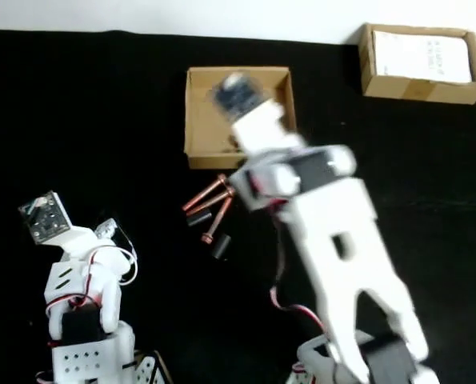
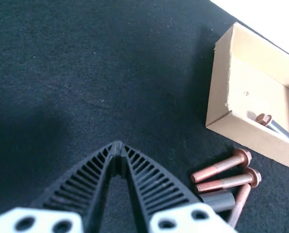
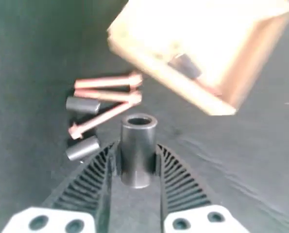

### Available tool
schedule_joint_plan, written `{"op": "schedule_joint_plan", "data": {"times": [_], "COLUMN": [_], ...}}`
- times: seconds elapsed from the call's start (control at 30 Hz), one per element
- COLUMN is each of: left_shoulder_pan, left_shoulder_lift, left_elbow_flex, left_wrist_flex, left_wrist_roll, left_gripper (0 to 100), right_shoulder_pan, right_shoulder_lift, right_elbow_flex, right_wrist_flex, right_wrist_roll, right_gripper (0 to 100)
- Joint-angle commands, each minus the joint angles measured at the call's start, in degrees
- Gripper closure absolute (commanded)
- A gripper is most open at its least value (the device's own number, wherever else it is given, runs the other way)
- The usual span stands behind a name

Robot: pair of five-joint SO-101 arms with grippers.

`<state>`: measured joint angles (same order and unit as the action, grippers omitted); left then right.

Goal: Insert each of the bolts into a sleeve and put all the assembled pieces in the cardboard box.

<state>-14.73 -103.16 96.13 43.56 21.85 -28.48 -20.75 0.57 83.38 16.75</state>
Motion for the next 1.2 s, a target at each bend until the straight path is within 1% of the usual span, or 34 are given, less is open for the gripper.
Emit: {"op": "schedule_joint_plan", "data": {"times": [0.0,0.07,0.1,0.2,0.3,0.37,0.4,0.5,0.6,0.67,0.77,0.9,1.03,1.1,1.17], "left_shoulder_pan": [1.01,1.01,1.01,1.10,1.10,1.10,1.19,1.89,2.07,2.07,4.44,11.56,15.34,16.31,16.57], "left_shoulder_lift": [-0.66,-0.57,-0.57,-0.57,-0.57,-0.57,-0.57,-0.57,-0.57,-0.57,-0.57,-0.57,-0.57,-0.57,-0.57], "left_elbow_flex": [1.01,1.01,1.01,1.01,1.01,1.01,1.01,1.01,0.48,-0.66,-4.18,-8.04,-8.66,-8.66,-8.66], "left_wrist_flex": [0.00,0.09,0.18,3.08,7.91,9.93,10.37,9.76,7.38,7.38,9.67,14.68,14.42,14.42,14.42], "left_wrist_roll": [0.09,0.18,0.18,0.18,-0.09,-0.26,-1.05,-9.14,-11.52,-12.84,-13.10,-12.92,-13.10,-13.10,-13.10], "left_gripper": [99,99,99,99,99,99,99,99,99,99,99,99,99,99,99], "right_shoulder_pan": [4.53,5.85,6.46,7.16,7.16,7.25,7.25,7.34,7.69,10.51,17.01,25.71,29.93,33.45,37.32], "right_shoulder_lift": [-6.02,-8.75,-10.24,-15.78,-22.64,-27.82,-30.29,-37.76,-44.44,-48.66,-55.16,-65.54,-77.32,-82.68,-85.05], "right_elbow_flex": [-7.52,-7.25,-6.46,-3.47,0.66,3.47,4.88,9.54,13.05,15.25,19.12,27.30,38.02,42.68,45.76], "right_wrist_flex": [12.70,14.73,14.73,14.55,14.11,13.23,12.88,12.53,12.53,12.53,9.98,4.09,-1.71,-3.91,-4.44], "right_wrist_roll": [-3.60,-8.70,-10.11,-10.64,-10.81,-12.92,-14.24,-16.88,-18.37,-18.37,-18.02,-17.93,-17.93,-17.85,-16.44], "right_gripper": [99.2,99.2,99.2,99.2,99.2,99.2,99.2,99.2,99.2,99.2,99.2,99.2,99.2,99.2,99.2]}}
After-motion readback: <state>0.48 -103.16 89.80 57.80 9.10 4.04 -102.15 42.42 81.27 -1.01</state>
